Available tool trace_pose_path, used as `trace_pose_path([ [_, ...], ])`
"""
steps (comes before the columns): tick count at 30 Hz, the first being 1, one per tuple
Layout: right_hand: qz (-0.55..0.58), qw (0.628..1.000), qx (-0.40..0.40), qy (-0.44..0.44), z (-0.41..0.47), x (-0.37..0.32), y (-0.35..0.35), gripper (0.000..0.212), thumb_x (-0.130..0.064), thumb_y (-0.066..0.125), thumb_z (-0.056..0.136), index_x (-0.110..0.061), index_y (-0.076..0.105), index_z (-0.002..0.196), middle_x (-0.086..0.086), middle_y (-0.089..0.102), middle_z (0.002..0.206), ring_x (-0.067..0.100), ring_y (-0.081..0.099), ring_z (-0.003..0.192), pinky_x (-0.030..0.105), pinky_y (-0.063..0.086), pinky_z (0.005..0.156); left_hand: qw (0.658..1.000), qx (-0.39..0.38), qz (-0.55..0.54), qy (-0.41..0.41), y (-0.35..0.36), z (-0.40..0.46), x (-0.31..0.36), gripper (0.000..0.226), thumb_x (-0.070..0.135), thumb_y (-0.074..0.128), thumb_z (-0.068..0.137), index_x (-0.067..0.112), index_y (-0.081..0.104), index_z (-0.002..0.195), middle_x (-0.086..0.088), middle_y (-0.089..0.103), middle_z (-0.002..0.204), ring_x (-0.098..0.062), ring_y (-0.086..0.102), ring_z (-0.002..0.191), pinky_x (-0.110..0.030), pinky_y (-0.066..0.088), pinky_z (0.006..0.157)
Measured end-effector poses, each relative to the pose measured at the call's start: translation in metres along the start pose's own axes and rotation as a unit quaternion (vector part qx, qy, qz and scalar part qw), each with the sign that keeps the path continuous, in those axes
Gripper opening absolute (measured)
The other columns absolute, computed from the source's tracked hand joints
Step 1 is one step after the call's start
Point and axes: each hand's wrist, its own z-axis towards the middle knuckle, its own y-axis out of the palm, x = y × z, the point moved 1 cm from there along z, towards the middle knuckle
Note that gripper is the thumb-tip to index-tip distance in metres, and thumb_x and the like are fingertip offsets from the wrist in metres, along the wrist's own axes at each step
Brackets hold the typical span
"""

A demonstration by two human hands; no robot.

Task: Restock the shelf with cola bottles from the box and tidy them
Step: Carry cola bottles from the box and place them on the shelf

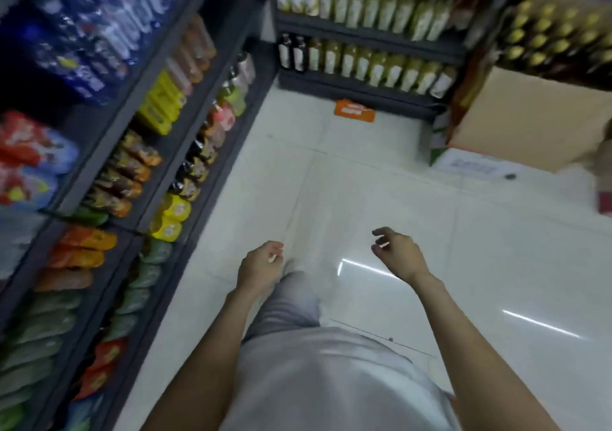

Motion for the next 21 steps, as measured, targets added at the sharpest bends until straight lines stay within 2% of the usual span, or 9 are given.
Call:
trace_pose_path([
  [3, 0.1, 0.99, 0.047, 0.084, 0.014, 0.064, -0.041, 0.031, -0.022, 0.056, 0.091, -0.019, 0.057, 0.122, 0.0, 0.066, 0.111, 0.019, 0.062, 0.098, 0.026, 0.042, 0.076, 0.997, -0.053, 0.045, 0.017, 0.037, 0.048, 0.064, 0.024, 0.019, 0.054, 0.092, 0.022, 0.063, 0.115, 0.003, 0.067, 0.111, -0.016, 0.061, 0.103, -0.029, 0.05, 0.089],
  [6, 0.198, 0.965, 0.087, 0.151, 0.032, 0.12, -0.08, 0.031, -0.019, 0.056, 0.091, -0.016, 0.057, 0.122, 0.006, 0.066, 0.111, 0.019, 0.059, 0.092, 0.024, 0.039, 0.072, 0.991, -0.097, 0.085, 0.022, 0.072, 0.102, 0.121, 0.023, 0.021, 0.056, 0.092, 0.022, 0.064, 0.113, 0.002, 0.067, 0.111, -0.018, 0.062, 0.103, -0.029, 0.049, 0.092],
  [8, 0.233, 0.95, 0.097, 0.187, 0.049, 0.155, -0.106, 0.035, -0.019, 0.057, 0.091, -0.015, 0.055, 0.126, 0.007, 0.063, 0.117, 0.019, 0.057, 0.092, 0.025, 0.04, 0.076, 0.985, -0.128, 0.112, 0.02, 0.097, 0.141, 0.159, 0.023, 0.022, 0.056, 0.091, 0.021, 0.065, 0.112, 0.0, 0.067, 0.113, -0.019, 0.062, 0.103, -0.029, 0.049, 0.091],
  [13, 0.287, 0.909, 0.11, 0.283, 0.091, 0.234, -0.185, 0.046, -0.018, 0.058, 0.092, -0.012, 0.046, 0.136, 0.012, 0.056, 0.13, 0.029, 0.055, 0.113, 0.035, 0.041, 0.096, 0.967, -0.189, 0.167, 0.027, 0.158, 0.235, 0.28, 0.026, 0.02, 0.056, 0.093, 0.013, 0.063, 0.117, -0.008, 0.065, 0.118, -0.024, 0.06, 0.107, -0.027, 0.046, 0.088],
  [16, 0.295, 0.899, 0.115, 0.304, 0.114, 0.274, -0.239, 0.042, -0.018, 0.058, 0.092, -0.012, 0.049, 0.133, 0.012, 0.058, 0.127, 0.029, 0.058, 0.108, 0.036, 0.044, 0.094, 0.97, -0.184, 0.148, 0.06, 0.19, 0.276, 0.376, 0.024, 0.018, 0.057, 0.091, 0.013, 0.065, 0.113, -0.011, 0.067, 0.114, -0.026, 0.062, 0.104, -0.027, 0.045, 0.086],
  [19, 0.296, 0.897, 0.124, 0.304, 0.147, 0.31, -0.29, 0.038, -0.018, 0.058, 0.092, -0.012, 0.052, 0.129, 0.012, 0.061, 0.124, 0.028, 0.06, 0.105, 0.033, 0.044, 0.089, 0.97, -0.173, 0.135, 0.101, 0.222, 0.306, 0.463, 0.019, 0.018, 0.058, 0.09, 0.015, 0.066, 0.107, -0.008, 0.068, 0.109, -0.025, 0.063, 0.1, -0.031, 0.047, 0.091],
  [21, 0.3, 0.897, 0.132, 0.298, 0.173, 0.33, -0.322, 0.036, -0.018, 0.057, 0.092, -0.012, 0.054, 0.127, 0.011, 0.061, 0.123, 0.027, 0.06, 0.104, 0.029, 0.044, 0.084, 0.965, -0.179, 0.147, 0.124, 0.244, 0.318, 0.509, 0.019, 0.02, 0.057, 0.091, 0.016, 0.066, 0.107, -0.006, 0.068, 0.108, -0.023, 0.063, 0.098, -0.031, 0.048, 0.089],
])
